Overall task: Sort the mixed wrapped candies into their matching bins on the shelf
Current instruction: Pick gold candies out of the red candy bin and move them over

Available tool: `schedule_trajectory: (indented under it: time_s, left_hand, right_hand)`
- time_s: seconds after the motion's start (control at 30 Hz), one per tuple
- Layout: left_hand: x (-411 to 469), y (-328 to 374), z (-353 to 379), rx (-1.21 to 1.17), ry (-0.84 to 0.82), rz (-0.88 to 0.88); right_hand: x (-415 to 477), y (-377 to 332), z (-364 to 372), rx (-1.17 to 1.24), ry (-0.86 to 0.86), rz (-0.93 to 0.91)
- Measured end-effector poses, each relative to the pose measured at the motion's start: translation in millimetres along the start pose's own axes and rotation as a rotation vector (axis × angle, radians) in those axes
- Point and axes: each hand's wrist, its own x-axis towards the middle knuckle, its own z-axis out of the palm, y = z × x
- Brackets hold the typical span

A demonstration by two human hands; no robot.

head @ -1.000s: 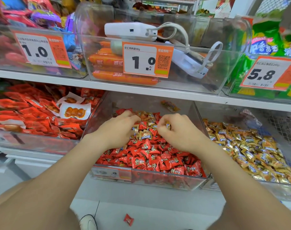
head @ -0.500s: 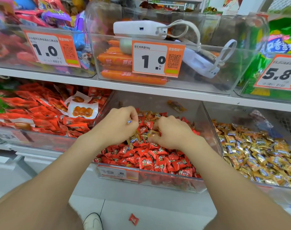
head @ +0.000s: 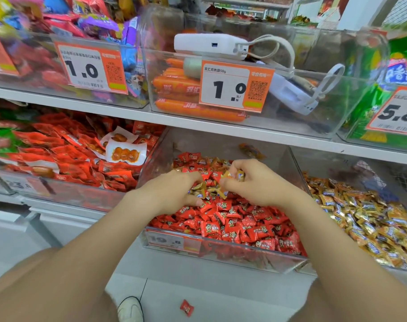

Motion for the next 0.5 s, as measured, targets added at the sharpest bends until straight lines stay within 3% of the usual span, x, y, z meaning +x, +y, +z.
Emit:
schedule_trajectory:
  time_s: [0.27, 0.5]
  left_hand:
    - [11.2, 3.2, -2.5, 0.036, -0.073, 0.015]
    - [6.5, 0.8, -5.3, -0.092, 0.132, 0.06]
  right_hand:
    - [-8.1, 6.6, -2.8, 0.282, -0.09, 0.13]
    - [-9.3, 4.3, -3.4, 0.275, -0.098, 0.144]
